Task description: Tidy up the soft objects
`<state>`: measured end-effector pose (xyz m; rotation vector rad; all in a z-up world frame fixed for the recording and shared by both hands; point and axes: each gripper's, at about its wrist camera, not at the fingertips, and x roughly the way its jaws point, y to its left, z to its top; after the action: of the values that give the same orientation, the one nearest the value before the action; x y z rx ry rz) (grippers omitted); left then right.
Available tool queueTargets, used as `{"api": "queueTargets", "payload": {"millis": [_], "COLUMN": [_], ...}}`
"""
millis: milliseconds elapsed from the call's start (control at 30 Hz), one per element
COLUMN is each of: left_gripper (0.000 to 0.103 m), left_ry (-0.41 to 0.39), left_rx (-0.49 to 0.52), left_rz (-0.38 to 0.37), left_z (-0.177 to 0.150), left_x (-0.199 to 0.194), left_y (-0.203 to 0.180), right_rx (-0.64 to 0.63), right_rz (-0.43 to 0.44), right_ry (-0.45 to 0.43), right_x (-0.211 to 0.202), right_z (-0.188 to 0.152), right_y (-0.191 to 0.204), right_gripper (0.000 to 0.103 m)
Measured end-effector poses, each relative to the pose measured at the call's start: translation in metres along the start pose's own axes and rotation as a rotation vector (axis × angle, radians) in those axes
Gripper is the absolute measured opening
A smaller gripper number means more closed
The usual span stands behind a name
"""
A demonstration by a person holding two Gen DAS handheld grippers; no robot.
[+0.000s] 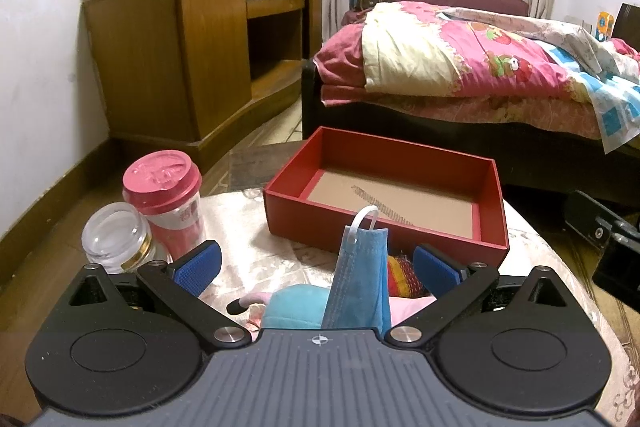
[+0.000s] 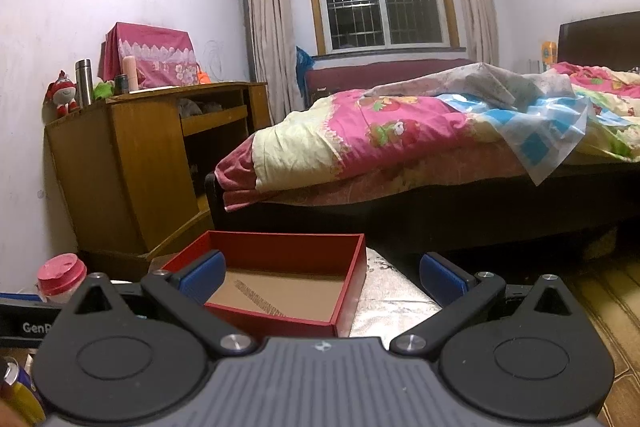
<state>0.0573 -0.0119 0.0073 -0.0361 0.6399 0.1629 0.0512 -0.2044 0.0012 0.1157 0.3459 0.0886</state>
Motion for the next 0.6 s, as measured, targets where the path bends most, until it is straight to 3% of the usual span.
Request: {"api": "queueTargets", "payload": {"millis": [600], "left_gripper": [0.098], "left_ry": [0.031], "left_rx": [0.007], "left_rz": [-0.003], "left_z": [-0.002], "left_x": [0.004], "left_y": [-0.002], "right_rx": [-0.061], "right_rz": [-0.001], "right_ry": [0.079], "right_x": [0.008], "right_z": [-0.011], "right_y": [0.006], "right_gripper": [0.079]}}
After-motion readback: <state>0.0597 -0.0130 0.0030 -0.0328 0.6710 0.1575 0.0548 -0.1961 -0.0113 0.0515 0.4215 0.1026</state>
